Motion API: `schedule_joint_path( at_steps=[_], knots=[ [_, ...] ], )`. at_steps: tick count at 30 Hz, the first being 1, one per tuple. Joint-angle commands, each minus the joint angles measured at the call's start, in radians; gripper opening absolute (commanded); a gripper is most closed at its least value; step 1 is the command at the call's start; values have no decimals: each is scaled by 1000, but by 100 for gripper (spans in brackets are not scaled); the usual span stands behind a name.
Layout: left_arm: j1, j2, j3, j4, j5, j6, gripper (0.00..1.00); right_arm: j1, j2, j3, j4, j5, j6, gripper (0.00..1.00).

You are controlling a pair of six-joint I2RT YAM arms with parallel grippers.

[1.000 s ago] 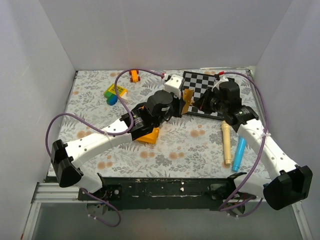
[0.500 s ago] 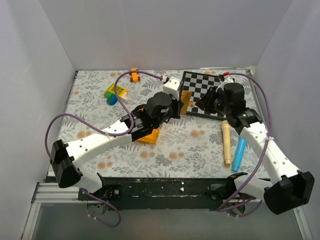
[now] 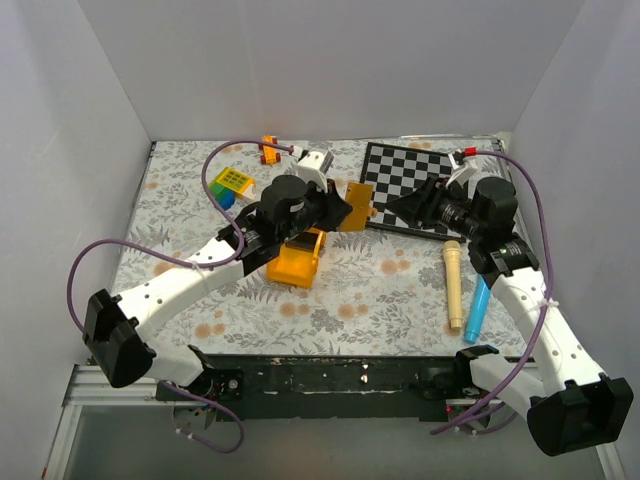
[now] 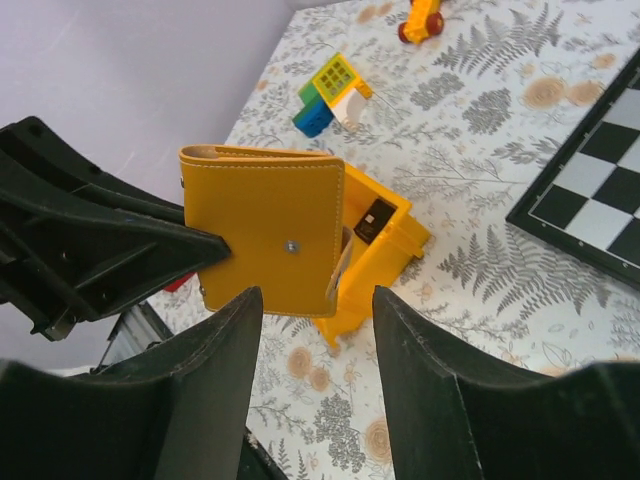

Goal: Put the credit cards into the card holder
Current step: Open the card holder at the center of the board.

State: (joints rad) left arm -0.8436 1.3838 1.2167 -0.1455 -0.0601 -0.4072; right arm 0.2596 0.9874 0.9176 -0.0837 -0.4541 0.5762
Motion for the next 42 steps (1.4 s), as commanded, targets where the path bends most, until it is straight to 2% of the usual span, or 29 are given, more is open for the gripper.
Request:
schedule_joint_path(
  at_steps=[1,8,15,29,42],
  knots=[
    [8,-57,0,75,154,-28,0,-10,-9,7,116,-129,14,57],
    [6,-43,20,95,204,-36,0,-10,39,17,114,-172,30,58],
    [6,-48,29,96,197,-33,0,-8,48,27,30,-127,-19,57],
    [6,-60,23,104,163,-27,0,-8,50,9,35,-136,-18,42],
    [8,-75,0,132,157,-31,0,-10,68,3,58,-149,17,19]
  ],
)
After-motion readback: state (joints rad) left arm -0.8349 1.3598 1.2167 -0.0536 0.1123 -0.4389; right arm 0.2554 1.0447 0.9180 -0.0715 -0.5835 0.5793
